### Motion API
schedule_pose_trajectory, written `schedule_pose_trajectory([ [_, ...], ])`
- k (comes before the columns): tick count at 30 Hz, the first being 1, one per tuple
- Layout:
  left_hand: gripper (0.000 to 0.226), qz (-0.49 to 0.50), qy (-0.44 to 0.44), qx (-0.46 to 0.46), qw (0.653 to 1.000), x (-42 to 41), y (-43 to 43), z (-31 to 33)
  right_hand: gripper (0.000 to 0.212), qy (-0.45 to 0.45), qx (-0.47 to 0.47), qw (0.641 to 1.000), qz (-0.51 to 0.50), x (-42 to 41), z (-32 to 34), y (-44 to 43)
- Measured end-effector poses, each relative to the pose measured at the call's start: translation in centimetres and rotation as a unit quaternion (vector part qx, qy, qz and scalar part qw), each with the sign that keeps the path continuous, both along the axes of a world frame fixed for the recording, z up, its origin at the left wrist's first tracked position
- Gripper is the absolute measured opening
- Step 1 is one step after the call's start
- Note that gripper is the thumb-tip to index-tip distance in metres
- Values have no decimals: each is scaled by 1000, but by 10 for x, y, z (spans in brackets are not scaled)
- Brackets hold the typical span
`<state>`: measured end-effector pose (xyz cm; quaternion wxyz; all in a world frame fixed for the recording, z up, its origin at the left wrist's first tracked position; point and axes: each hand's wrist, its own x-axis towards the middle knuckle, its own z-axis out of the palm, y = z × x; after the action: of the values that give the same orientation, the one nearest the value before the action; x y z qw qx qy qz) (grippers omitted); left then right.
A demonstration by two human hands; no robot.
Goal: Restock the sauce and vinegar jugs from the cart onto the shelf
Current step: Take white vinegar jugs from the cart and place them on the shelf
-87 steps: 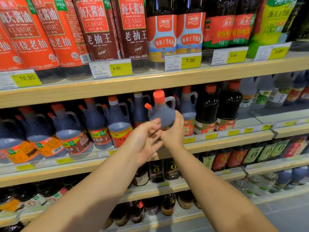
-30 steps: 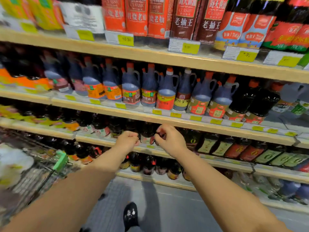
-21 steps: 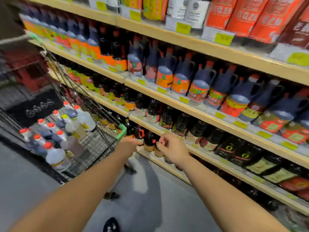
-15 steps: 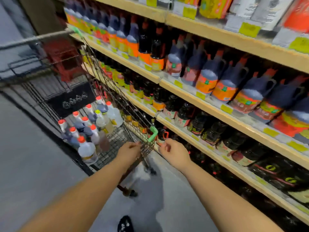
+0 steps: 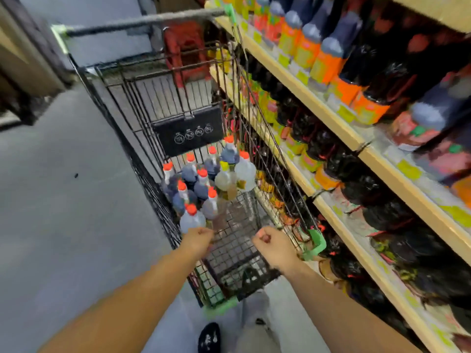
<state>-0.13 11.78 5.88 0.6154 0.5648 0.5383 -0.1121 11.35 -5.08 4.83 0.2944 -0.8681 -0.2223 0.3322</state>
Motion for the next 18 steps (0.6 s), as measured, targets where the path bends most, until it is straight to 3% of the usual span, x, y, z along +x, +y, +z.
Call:
schedule_pose_trajectory([
  [3,8,78,15,-51,996,16,16,-10,13,22,-13,998,53,26,-15,32],
  [5,15,154,19,-79,985,28,26,-14,12,31,-24,996,80,44,-25,52],
  [7,21,217,22,-87,972,40,37,-22,10,47,-34,992,113,61,-36,71],
  [10,13,280,29,-87,956,54,49,-40,7,90,-40,984,148,83,-53,97],
  [15,6,314,65,-71,945,63,49,-73,27,155,-78,971,162,91,-85,130],
  [18,14,322,75,-74,941,63,53,-95,33,201,-80,963,161,84,-103,140],
])
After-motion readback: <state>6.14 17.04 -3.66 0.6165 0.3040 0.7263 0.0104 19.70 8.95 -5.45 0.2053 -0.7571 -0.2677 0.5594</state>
